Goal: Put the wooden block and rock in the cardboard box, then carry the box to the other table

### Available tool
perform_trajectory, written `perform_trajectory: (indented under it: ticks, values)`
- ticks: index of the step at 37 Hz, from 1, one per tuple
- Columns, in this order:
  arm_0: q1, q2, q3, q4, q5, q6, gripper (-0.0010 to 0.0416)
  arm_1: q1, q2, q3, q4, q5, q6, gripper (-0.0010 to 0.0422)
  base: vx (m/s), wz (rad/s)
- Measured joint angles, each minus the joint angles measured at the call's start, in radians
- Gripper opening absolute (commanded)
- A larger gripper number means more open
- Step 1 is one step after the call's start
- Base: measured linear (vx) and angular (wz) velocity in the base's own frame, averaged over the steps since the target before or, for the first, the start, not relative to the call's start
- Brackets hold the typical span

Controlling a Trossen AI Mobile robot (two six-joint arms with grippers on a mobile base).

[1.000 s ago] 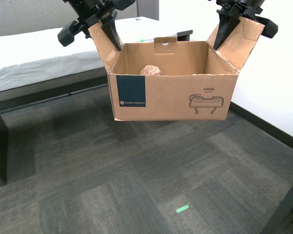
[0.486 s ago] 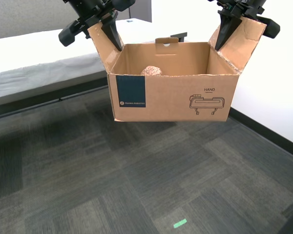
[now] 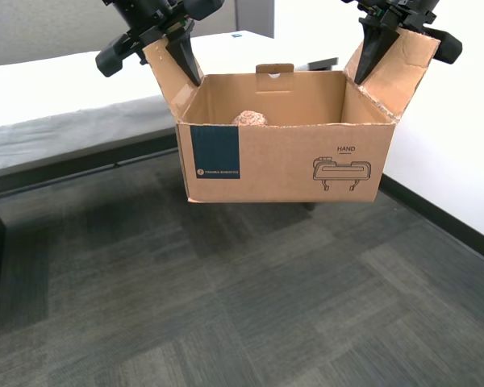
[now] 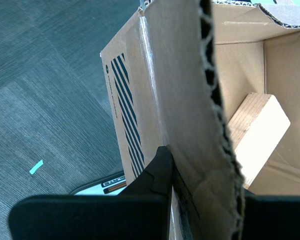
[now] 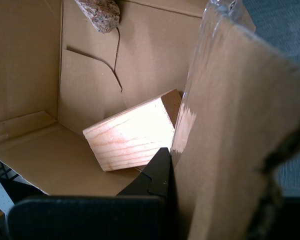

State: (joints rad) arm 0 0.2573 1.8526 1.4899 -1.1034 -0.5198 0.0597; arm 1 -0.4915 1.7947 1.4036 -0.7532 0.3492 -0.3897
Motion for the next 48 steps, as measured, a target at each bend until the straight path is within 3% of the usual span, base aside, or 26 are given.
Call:
perform_trajectory:
  ticks: [25,48]
  values:
    - [0.003,0.000,0.000,0.003,-0.005,-0.003,-0.0001,0.000,0.000,0.000,-0.052,0.000,0.003,-0.0001,0.169,0.219]
    - [0.004,0.001,0.000,0.002,-0.004,0.004,-0.0001,0.000,0.000,-0.001,-0.086,0.011,0.103,-0.0001,0.159,0.060]
